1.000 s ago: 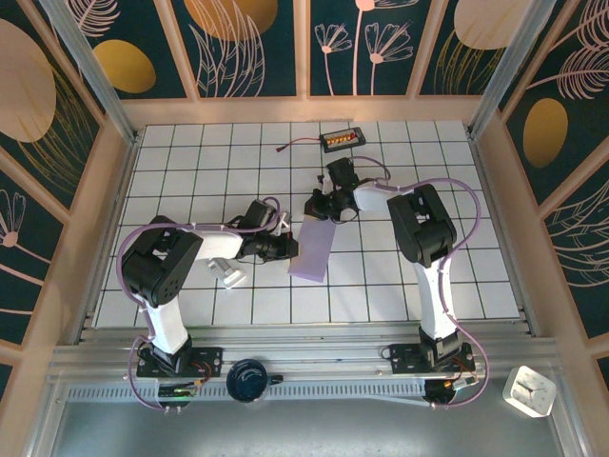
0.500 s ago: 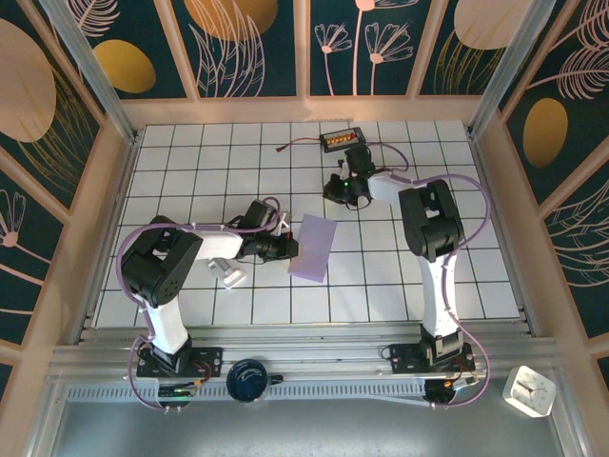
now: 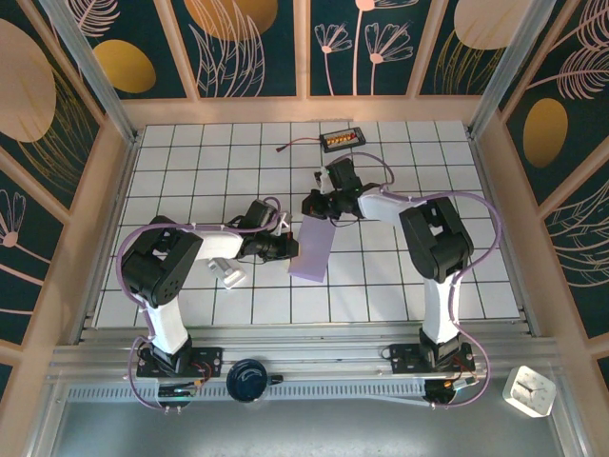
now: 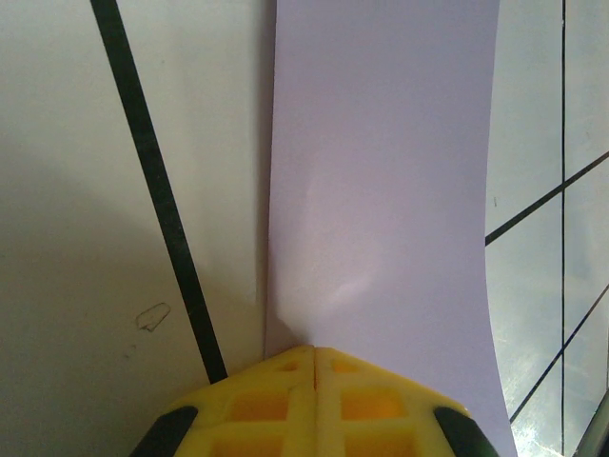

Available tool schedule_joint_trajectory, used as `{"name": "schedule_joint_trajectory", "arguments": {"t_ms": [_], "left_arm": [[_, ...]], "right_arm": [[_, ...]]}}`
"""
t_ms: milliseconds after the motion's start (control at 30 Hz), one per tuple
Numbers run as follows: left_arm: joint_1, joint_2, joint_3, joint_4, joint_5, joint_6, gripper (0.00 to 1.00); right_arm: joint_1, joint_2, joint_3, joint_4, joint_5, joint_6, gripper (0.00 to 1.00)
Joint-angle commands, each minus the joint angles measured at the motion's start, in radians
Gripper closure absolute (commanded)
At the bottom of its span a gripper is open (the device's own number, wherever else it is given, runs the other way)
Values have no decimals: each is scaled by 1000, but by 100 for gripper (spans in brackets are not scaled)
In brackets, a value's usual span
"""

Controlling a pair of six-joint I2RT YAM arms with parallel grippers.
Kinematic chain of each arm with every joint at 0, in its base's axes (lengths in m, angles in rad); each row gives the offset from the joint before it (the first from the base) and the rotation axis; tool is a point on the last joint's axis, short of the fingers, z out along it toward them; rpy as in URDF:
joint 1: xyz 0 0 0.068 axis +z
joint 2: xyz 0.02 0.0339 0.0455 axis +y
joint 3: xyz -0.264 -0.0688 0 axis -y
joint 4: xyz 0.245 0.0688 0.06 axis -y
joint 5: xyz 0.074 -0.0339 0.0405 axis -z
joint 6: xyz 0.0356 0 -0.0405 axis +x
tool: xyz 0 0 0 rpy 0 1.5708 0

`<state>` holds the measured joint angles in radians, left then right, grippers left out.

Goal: Fold a paper plane with a square sheet of paper (pick it up from the middle)
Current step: First fold in half a square sheet of paper at the center of the table.

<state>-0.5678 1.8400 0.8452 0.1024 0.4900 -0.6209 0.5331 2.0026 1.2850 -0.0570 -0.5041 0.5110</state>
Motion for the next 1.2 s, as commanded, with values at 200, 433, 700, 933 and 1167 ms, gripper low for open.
{"name": "schedule_joint_trajectory", "arguments": {"t_ms": [200,433,700,933,1167], "left_arm": [[2,70,-66,-268,-122,20,100],[2,40,-27,-268,-91,4,100],[6,-67,98,-231,-26,-51,83],[30,-1,189,-158,34,-93,89],[43,92,257,-174,45,-79,100]], "right_arm": [[3,90,-15,6,19,3,100],[-2,121,-28,-10,49,-19,100],[-4,130,-64,-9,65,-37,100],[-4,136,-77,-1,65,-35,100],[-4,138,-72,-3,65,-36,100]]}}
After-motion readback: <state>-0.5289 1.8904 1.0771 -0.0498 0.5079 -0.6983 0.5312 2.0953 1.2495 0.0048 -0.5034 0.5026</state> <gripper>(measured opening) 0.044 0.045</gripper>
